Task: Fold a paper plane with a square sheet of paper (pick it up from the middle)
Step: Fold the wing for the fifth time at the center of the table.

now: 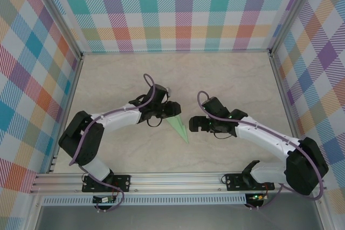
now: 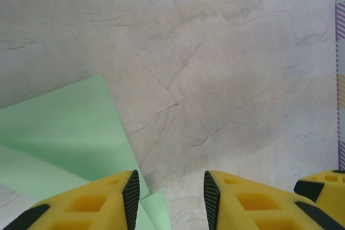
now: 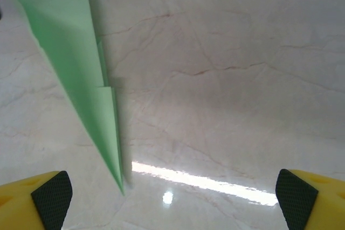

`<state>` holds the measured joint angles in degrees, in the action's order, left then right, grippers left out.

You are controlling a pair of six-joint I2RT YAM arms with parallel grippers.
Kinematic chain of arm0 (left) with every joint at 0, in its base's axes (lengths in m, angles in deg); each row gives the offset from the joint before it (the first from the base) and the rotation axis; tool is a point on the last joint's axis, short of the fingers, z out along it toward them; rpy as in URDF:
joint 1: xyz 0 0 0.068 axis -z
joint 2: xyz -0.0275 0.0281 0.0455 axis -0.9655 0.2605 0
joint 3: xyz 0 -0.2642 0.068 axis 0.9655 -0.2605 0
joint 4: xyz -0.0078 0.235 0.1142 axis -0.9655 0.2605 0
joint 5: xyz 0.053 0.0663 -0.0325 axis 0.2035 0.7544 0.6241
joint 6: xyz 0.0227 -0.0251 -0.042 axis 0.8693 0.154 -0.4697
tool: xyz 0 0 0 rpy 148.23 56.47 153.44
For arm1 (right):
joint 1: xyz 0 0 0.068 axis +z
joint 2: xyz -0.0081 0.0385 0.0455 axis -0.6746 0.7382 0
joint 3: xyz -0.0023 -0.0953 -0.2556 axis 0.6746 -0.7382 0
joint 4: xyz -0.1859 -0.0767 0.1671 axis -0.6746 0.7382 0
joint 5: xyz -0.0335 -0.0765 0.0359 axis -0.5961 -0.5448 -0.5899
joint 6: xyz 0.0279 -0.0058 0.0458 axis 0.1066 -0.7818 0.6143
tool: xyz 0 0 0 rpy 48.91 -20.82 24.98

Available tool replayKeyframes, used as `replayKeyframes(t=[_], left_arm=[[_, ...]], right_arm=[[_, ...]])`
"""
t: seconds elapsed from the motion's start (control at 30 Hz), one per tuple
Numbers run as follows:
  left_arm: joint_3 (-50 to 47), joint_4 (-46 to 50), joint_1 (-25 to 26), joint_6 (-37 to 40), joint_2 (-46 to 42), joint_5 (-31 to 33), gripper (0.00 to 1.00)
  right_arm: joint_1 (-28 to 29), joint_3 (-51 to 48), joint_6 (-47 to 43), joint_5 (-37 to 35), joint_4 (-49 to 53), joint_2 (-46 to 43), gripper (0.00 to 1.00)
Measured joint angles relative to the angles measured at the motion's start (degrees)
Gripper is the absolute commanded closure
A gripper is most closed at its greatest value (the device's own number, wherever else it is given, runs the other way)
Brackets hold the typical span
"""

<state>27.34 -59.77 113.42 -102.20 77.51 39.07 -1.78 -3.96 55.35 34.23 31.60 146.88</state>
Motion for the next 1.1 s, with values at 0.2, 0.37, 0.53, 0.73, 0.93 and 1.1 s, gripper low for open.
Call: replayKeyframes(t=[0.2,0.37,0.53,0.73,0.93,1.1], left_arm=[[-0.13,6.84,1.88,-1.68,-4.94,7.32,0.51],[-0.07,12.13,3.91,-5.57,-7.19,13.68,0.40],[4.09,20.15,6.47,-9.64,-4.24,18.12,0.35],[15.89,27.69,9.09,-11.82,6.40,21.42,0.33],[20.81,32.26,9.46,-12.44,13.31,22.34,0.34],[20.41,34.25,9.46,-13.90,13.60,23.65,0.39]], right_arm=[[-0.85,2.43,-1.97,-5.49,0.35,2.08,0.00],[-2.97,4.33,-3.41,-7.50,-0.55,6.12,0.00],[-7.76,3.45,-2.95,-1.75,-3.85,7.34,0.00],[-10.27,2.03,-1.42,6.47,-8.83,8.31,0.00],[-10.29,1.42,-0.28,11.80,-11.85,11.08,0.00],[-10.29,0.00,-0.11,16.48,-14.58,11.41,0.05]])
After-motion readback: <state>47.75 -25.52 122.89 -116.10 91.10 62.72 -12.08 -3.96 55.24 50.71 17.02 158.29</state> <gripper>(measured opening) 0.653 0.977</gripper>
